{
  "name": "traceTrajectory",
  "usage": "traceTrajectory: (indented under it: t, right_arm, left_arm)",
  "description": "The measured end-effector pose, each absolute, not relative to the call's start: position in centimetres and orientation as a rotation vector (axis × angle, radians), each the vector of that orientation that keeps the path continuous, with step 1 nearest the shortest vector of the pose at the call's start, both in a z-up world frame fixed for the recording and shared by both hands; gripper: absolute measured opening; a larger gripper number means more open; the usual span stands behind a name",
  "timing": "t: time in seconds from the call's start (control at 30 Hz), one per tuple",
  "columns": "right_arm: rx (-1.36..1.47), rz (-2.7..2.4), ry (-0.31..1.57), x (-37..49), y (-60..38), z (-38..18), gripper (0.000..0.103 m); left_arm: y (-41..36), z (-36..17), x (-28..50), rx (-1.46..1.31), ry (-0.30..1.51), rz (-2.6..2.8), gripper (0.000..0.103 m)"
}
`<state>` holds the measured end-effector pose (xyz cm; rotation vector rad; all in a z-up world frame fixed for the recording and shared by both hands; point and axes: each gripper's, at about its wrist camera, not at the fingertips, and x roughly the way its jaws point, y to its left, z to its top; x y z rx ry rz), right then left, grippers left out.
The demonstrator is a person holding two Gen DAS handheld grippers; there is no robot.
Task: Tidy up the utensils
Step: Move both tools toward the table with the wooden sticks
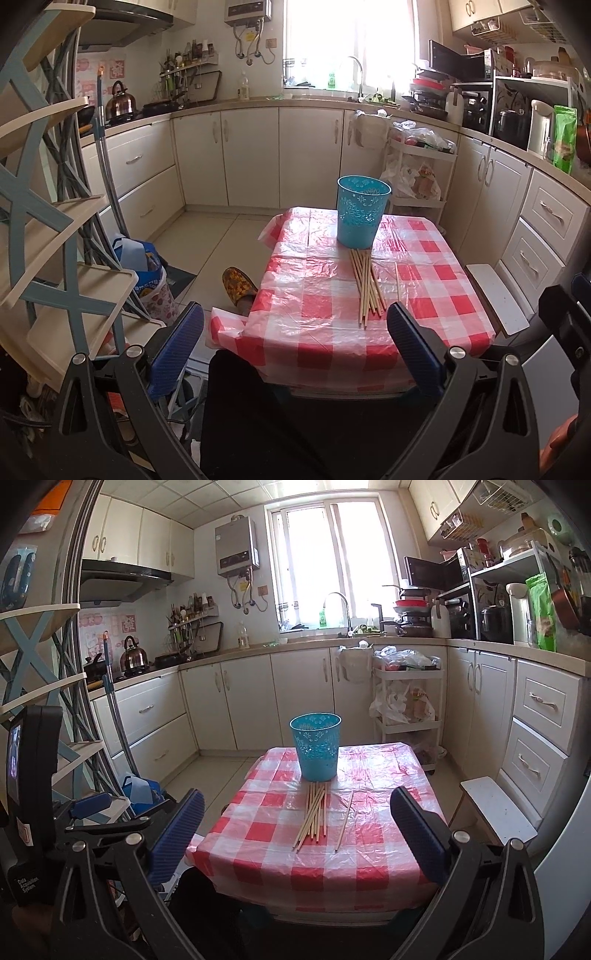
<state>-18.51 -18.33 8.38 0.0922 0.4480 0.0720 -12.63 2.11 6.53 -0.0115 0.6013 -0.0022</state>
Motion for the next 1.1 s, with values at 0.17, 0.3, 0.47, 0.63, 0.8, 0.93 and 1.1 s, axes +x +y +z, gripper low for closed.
traceTrajectory:
  t: [0.17,0.3,0.47,0.63,0.8,0.93,1.1]
  right_arm:
    - [0.089,0.075,0.443,-18.7,-18.4,8.4,0.097]
    - [0.090,0.077,0.444,-18.9,-18.5,8.3,0.097]
    - [0.084,0.076,0.437,-19.1,-18.4,8.4,0.097]
    - [0.081,0.072,0.429,-19.6,-18.4,8.5,0.097]
    - [0.080,0.070,0.422,-19.8,-18.5,8.5,0.097]
    - [0.080,0.070,0.423,-19.9,-18.5,8.4,0.097]
    - [0.078,0.066,0.430,-19.8,-18.6,8.2,0.097]
  left_arm:
    - [2.0,6.5,-12.7,-0.012,0.602,-0.002,0.095]
    - [2.0,6.5,-12.7,-0.011,0.602,-0.003,0.095]
    - [1.9,6.6,-13.1,-0.011,0.600,-0.006,0.095]
    - [1.7,6.7,-13.8,-0.010,0.594,-0.010,0.095]
    - [1.5,6.8,-13.9,-0.009,0.593,-0.011,0.095]
    - [1.4,6.8,-13.9,-0.008,0.593,-0.011,0.095]
    - [1.2,6.7,-13.6,-0.009,0.603,-0.014,0.095]
